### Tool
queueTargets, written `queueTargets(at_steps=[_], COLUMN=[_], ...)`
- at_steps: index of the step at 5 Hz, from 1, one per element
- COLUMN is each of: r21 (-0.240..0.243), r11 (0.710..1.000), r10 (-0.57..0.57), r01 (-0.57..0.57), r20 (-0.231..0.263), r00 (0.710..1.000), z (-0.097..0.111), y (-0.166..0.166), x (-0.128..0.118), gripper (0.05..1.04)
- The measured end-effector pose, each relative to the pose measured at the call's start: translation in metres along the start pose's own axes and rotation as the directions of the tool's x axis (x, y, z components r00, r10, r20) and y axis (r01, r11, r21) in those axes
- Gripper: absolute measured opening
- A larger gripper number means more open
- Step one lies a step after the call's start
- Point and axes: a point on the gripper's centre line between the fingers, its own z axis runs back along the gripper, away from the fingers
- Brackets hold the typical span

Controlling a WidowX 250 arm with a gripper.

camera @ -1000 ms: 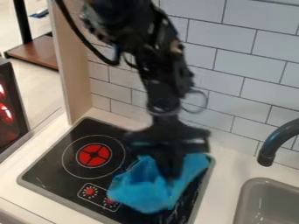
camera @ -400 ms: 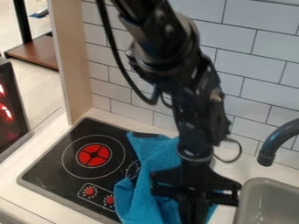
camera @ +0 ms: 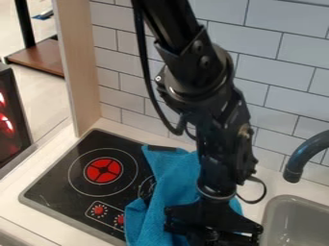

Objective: Remove the fabric on the machine

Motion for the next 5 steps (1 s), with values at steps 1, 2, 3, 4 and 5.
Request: queueTargets(at_steps=[1,2,3,4,5], r21=[0.01,0.012,0.013,-0.022,-0.053], r11=[1.0,0.999,0.999,0.999,0.996], r10=[0.021,0.031,0.048,0.05,0.07], r01=[-0.021,-0.031,-0.048,-0.05,-0.07], r20=[-0.003,-0.005,-0.016,0.007,0.003], r00=[1.0,1.0,0.999,0.999,0.998], z=[-0.002,-0.002,-0.001,0.013,0.025], y=[0.001,0.002,0.005,0.002,0.004], x=[0.0,0.0,0.0,0.003,0.004], gripper=[0.533,0.85,1.019,1.007,0.999])
